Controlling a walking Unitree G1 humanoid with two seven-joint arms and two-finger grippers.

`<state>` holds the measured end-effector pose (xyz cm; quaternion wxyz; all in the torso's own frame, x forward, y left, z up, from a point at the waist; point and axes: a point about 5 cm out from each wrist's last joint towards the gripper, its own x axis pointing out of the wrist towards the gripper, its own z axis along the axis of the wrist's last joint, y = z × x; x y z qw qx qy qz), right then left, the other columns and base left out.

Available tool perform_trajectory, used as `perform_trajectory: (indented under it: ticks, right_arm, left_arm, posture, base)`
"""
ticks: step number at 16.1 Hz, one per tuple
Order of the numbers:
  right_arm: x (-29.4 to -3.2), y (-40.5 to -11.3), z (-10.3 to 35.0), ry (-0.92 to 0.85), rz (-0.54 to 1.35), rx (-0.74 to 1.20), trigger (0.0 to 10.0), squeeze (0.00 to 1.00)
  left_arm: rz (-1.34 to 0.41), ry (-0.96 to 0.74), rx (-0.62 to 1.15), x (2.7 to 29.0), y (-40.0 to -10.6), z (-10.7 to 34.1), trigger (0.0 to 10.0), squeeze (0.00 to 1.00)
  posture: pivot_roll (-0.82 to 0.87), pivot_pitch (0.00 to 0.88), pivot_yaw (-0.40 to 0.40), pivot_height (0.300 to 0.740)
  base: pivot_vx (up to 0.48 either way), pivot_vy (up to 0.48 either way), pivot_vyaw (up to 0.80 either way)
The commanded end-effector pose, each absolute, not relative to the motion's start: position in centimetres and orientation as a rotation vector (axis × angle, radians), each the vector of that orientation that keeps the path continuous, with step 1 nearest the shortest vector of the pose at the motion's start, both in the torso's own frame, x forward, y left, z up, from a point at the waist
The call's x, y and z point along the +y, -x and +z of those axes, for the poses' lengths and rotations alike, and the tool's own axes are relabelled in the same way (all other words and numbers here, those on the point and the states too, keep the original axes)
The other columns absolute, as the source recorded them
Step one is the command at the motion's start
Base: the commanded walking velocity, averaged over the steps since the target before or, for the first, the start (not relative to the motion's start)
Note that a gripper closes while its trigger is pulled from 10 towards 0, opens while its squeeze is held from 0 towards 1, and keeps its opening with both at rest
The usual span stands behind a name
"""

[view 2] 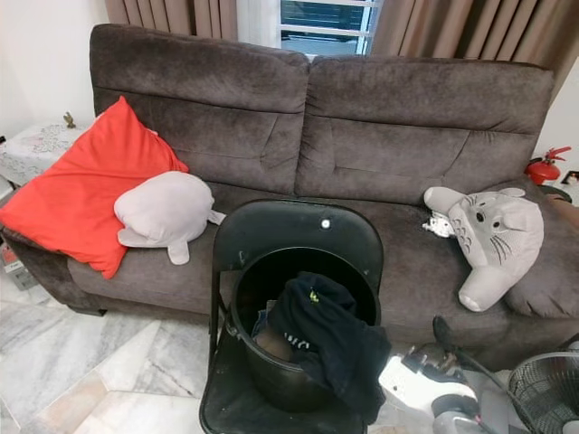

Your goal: Hang hanger

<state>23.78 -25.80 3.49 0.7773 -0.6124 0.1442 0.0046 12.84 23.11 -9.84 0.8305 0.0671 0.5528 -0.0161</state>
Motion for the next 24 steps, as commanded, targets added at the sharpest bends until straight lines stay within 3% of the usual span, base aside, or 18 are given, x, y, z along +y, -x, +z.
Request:
perform_trajectory:
  ticks: [1, 11, 14, 24]
  right_arm:
    - [-25.6, -23.8, 3.2, 1.308, 0.014, 0.327, 10.0, 0.0]
    - [-22.7, -24.4, 2.1, 1.233, 0.136, 0.288, 10.0, 0.0]
    - [-23.3, -23.7, 2.7, 1.25, 0.032, 0.275, 10.0, 0.0]
    - [-22.8, -22.9, 1.3, 1.225, 0.096, 0.368, 10.0, 0.0]
  left_arm:
    - [-0.043, -0.139, 1.186, 23.0, -12.6, -9.9, 10.0, 0.0]
    - [-0.027, -0.13, 1.185, 23.0, -12.6, -9.9, 10.0, 0.0]
    - [-0.029, -0.13, 1.183, 23.0, -12.6, -10.0, 10.0, 0.0]
    - [-0.033, -0.123, 1.19, 22.8, -12.6, -10.0, 10.0, 0.0]
  posture:
    - [0.03, 0.0, -0.035, 0.74]
    - [0.05, 0.0, -0.047, 0.74]
    - [0.05, 0.0, -0.046, 0.74]
    - [0.05, 0.0, -0.052, 0.74]
  base:
    - [0.0, 0.0, 0.0]
    - [0.0, 0.0, 0.0]
    - [0.0, 0.0, 0.0]
    - [0.0, 0.0, 0.0]
